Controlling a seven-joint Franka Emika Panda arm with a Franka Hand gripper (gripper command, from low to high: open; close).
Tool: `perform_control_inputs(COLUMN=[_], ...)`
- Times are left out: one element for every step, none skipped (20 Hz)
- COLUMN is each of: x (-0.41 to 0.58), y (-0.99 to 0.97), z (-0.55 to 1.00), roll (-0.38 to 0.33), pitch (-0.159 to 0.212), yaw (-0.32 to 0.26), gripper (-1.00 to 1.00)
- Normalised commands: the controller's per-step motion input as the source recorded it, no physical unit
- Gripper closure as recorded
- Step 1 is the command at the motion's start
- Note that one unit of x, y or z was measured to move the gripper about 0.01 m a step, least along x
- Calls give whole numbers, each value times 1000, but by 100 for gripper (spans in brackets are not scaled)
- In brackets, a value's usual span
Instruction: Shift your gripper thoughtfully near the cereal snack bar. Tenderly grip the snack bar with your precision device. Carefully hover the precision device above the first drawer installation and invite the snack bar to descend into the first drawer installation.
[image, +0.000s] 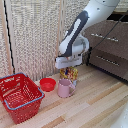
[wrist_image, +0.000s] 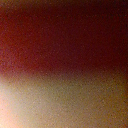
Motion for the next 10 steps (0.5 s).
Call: perform_control_inputs(x=[237, 269, 271, 309, 354, 394, 411, 420, 434, 426], y=[-69, -80, -94, -106, -97, -114, -106, -120, -123, -123], z=[911, 946, 951, 980, 1000, 1000, 1000, 1000, 1000, 1000], roll=[-3, -20, -34, -25, -29, -21, -27, -19, -17, -14], pitch=[123, 99, 88, 80, 73, 63, 58, 57, 56, 59], yaw=[16, 27, 27, 19, 12, 15, 12, 13, 15, 14], gripper=[100, 100, 100, 100, 100, 100, 100, 100, 100, 100])
